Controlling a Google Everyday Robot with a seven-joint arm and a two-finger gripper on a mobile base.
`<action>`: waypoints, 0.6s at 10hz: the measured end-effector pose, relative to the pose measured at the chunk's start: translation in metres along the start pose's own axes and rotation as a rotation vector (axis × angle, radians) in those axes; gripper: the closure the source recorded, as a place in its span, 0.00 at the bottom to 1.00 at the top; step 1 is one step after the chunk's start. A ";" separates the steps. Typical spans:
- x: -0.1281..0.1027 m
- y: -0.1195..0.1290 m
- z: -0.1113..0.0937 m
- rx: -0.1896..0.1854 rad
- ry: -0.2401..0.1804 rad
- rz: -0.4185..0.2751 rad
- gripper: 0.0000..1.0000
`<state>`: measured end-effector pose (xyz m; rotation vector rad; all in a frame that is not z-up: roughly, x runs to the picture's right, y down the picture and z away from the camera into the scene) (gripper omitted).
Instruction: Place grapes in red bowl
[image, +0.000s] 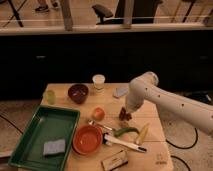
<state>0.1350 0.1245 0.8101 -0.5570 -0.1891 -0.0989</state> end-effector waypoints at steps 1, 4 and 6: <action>0.001 0.000 0.000 0.003 0.000 0.002 0.55; -0.004 0.003 0.004 0.005 -0.010 0.000 0.33; -0.006 0.005 0.008 0.007 -0.012 0.002 0.42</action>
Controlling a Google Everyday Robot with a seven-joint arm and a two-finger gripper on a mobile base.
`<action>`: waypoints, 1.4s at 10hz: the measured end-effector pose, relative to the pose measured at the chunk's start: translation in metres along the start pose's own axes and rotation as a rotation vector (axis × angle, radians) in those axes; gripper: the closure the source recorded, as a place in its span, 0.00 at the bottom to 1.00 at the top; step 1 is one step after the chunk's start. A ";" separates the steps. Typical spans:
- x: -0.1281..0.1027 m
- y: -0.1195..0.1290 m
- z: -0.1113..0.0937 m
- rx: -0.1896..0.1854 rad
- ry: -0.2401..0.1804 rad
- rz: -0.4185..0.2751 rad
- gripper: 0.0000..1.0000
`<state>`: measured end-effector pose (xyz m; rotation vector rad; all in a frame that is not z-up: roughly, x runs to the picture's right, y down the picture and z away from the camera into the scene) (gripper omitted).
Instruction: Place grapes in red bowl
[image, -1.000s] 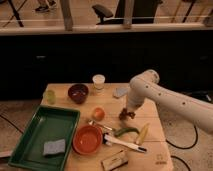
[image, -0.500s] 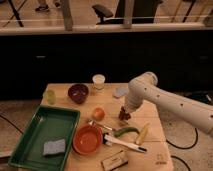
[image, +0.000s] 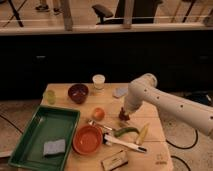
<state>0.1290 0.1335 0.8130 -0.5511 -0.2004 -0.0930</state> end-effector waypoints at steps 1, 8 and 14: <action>-0.001 0.000 0.001 0.000 -0.001 -0.001 0.44; -0.015 0.012 0.000 0.004 0.000 -0.068 0.93; -0.015 0.016 0.007 -0.002 0.000 -0.100 0.56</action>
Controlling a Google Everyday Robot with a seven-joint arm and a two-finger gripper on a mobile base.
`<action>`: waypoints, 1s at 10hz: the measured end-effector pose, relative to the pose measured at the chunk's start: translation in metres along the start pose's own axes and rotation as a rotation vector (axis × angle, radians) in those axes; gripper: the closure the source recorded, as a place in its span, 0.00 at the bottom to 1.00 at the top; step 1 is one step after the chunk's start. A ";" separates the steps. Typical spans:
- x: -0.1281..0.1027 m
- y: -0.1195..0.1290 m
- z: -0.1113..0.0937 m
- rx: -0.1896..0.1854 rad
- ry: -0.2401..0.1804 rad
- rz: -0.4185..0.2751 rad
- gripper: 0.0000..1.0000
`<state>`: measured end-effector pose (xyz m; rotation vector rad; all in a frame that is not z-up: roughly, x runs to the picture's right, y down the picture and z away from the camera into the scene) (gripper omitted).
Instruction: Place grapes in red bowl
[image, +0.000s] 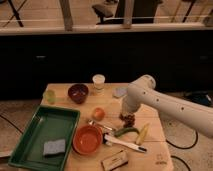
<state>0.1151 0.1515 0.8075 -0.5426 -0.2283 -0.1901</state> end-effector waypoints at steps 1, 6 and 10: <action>0.000 0.000 0.000 0.001 -0.002 -0.007 0.55; -0.006 0.005 -0.008 -0.008 -0.007 -0.035 0.64; -0.005 0.002 -0.009 -0.011 -0.008 -0.063 0.66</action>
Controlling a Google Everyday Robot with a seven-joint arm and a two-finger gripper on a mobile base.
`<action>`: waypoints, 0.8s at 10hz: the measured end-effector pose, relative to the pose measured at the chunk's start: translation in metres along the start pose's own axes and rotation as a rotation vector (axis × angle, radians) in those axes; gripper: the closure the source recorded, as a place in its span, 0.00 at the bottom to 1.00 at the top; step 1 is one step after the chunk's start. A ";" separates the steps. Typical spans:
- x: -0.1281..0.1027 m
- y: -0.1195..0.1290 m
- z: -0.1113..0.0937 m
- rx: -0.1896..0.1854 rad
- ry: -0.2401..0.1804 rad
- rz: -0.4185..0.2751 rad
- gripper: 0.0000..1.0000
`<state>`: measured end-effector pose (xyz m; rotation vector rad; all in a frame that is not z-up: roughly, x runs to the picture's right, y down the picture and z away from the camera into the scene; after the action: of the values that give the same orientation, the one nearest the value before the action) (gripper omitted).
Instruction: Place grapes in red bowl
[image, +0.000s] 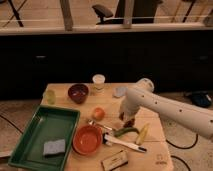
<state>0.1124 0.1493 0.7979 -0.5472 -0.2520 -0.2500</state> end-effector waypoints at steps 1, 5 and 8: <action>-0.002 0.001 -0.005 -0.003 0.000 -0.009 0.64; -0.006 0.011 0.007 -0.008 0.006 -0.049 0.57; -0.009 0.007 0.001 -0.014 0.003 -0.075 0.61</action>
<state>0.1057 0.1573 0.7924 -0.5520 -0.2678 -0.3255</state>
